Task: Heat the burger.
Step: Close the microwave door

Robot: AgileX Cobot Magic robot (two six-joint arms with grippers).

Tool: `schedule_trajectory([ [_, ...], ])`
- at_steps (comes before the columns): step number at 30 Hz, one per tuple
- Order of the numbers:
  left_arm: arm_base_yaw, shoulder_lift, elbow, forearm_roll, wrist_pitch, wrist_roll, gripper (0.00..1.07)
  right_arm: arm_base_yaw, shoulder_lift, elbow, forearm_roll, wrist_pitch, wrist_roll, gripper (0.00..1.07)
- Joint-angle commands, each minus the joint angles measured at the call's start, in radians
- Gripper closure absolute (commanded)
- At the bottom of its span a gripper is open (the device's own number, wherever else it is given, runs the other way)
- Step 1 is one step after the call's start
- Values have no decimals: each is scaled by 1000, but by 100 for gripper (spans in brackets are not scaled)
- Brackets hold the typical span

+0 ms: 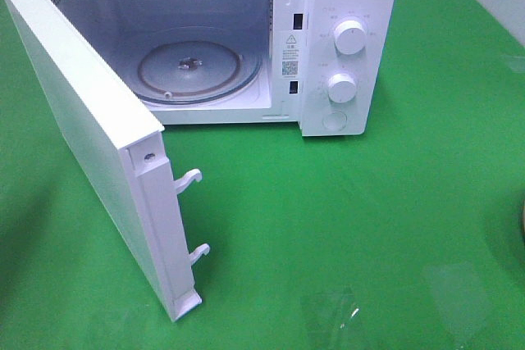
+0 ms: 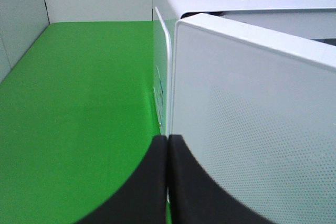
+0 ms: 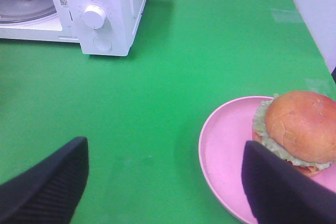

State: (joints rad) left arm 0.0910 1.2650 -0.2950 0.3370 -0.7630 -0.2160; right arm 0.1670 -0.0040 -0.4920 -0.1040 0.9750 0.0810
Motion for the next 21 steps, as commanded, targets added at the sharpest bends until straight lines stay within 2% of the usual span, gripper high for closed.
schedule_trajectory([
  [1,4,31,1,16,-48,-26,107,-4,-28,1,1,-12,-14,31],
  [5,3,73,0,73,-81,-38,107,-4,-28,1,1,-12,-14,31],
  [8,-32,109,-12,100,-95,-45,107,-4,-28,1,1,-12,-14,31],
  [11,-58,124,-23,99,-92,-39,107,-4,-28,1,1,-12,-14,31],
  [13,-108,158,-36,99,-93,-39,107,-4,-28,1,1,-12,-14,31],
  [21,-176,210,-54,84,-94,-32,107,-4,-28,1,1,-12,-14,31],
])
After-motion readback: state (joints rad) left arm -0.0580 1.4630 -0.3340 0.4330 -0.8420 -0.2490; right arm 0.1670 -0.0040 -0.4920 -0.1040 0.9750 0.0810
